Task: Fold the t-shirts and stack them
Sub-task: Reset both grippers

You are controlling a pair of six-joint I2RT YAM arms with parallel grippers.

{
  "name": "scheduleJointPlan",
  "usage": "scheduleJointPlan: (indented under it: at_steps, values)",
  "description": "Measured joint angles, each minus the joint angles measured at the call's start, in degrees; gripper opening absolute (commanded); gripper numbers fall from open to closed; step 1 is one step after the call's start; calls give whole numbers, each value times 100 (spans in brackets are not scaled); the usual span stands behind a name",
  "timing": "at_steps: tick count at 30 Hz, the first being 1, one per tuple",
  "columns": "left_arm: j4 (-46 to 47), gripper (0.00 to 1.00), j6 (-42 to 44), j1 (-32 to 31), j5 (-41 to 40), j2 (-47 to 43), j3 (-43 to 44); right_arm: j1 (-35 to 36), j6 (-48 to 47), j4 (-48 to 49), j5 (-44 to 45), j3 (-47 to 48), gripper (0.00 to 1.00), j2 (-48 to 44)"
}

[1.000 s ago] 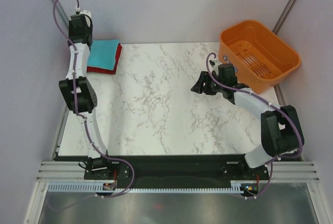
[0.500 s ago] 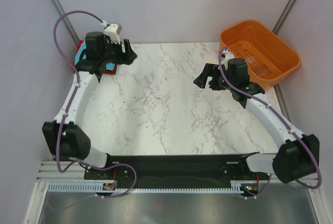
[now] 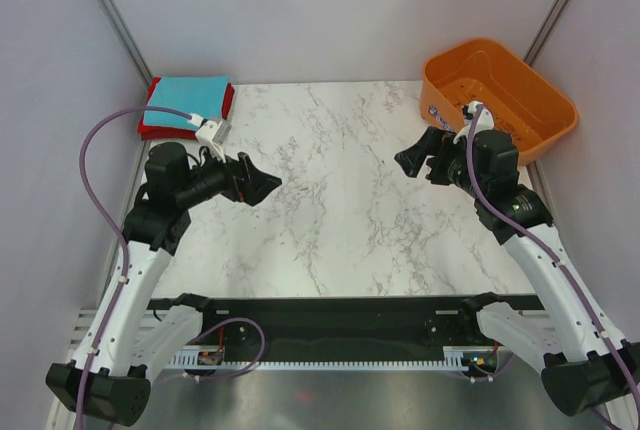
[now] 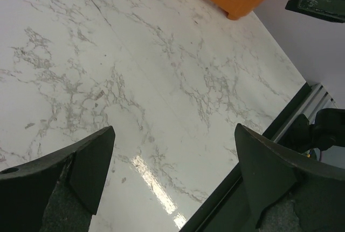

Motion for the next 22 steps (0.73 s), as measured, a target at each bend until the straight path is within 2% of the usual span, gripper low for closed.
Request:
scheduleJointPlan:
  at_steps: [8, 22]
  values:
    - [-28, 100, -118, -4, 11, -63, -129, 0, 179, -170, 26, -367, 98, -162]
    - [-28, 100, -122, -4, 33, 50, -127, 0, 186, -205, 111, -369, 98, -273]
